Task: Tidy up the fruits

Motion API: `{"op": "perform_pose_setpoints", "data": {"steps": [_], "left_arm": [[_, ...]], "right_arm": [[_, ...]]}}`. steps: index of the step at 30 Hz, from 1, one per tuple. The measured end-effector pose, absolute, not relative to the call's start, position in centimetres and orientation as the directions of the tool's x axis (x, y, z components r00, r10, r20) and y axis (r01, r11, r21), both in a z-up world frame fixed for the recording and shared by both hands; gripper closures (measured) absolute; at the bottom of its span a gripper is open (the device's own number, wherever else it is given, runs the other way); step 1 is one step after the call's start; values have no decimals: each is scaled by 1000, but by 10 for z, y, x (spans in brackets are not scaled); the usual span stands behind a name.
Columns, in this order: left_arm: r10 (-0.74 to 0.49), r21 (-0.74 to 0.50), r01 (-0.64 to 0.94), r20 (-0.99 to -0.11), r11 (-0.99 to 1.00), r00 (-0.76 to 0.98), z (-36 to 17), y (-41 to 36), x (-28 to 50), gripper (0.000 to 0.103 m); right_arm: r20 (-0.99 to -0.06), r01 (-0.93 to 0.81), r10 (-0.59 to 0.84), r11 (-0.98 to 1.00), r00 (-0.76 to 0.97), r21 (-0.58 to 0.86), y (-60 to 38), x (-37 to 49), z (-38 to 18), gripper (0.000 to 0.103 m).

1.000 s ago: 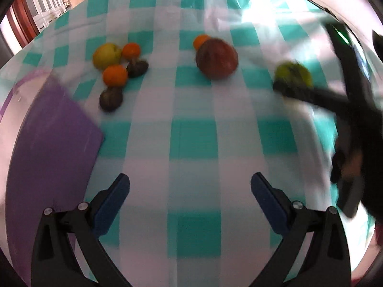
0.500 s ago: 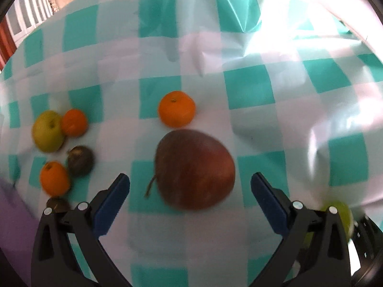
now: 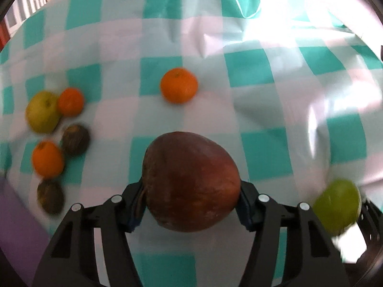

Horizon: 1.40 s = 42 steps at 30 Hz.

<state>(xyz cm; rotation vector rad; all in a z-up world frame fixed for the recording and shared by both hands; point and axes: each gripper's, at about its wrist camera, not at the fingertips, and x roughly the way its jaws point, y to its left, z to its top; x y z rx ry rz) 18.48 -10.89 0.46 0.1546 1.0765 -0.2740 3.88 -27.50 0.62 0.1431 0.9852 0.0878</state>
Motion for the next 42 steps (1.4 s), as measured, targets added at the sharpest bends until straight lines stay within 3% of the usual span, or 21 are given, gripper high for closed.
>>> {"op": "perform_pose_setpoints", "data": {"steps": [10,11,13,14,17,19,20,21,22,32,33,36,42], "left_arm": [[-135,15,285,-856,958,499,53,-75,87,41],[-135,15,279,-851,960,508,63,-67,69,41],[-135,15,273,-842,962,522,77,-51,41,41],[-136,15,269,-836,963,532,87,-44,28,41],[-130,17,260,-835,965,535,98,-28,-3,41],[-123,11,251,-851,968,511,98,-16,-20,41],[-122,6,246,-857,969,501,97,-12,-27,41],[-123,-1,244,-865,970,486,93,-6,-36,41],[-123,-3,243,-869,970,479,90,-2,-43,41],[-126,-44,197,-897,979,423,62,43,-83,41],[-119,-44,183,-900,982,419,61,47,-82,41],[-100,-54,125,-911,991,399,53,57,-78,41],[-96,-73,78,-926,994,364,38,54,-68,41]], "right_arm": [[-840,23,182,974,511,225,-266,0,23,48],[-832,18,186,973,522,229,-262,-6,31,51],[-815,3,189,974,548,228,-255,-18,50,82],[-809,-8,198,972,554,233,-251,-21,57,90],[-806,-47,187,980,561,194,-233,-32,73,89],[-837,-68,176,984,518,165,-223,-35,67,81],[-856,-70,151,989,494,134,-219,-37,59,60],[-862,-74,134,991,489,112,-217,-40,55,29],[-857,-74,115,993,502,90,-217,-42,55,24],[-872,-46,50,998,487,32,-225,50,23,24],[-872,-44,39,999,487,20,-227,62,19,18],[-887,-22,11,1000,462,1,-235,90,2,19],[-855,80,101,983,508,164,-263,109,1,17]]}}
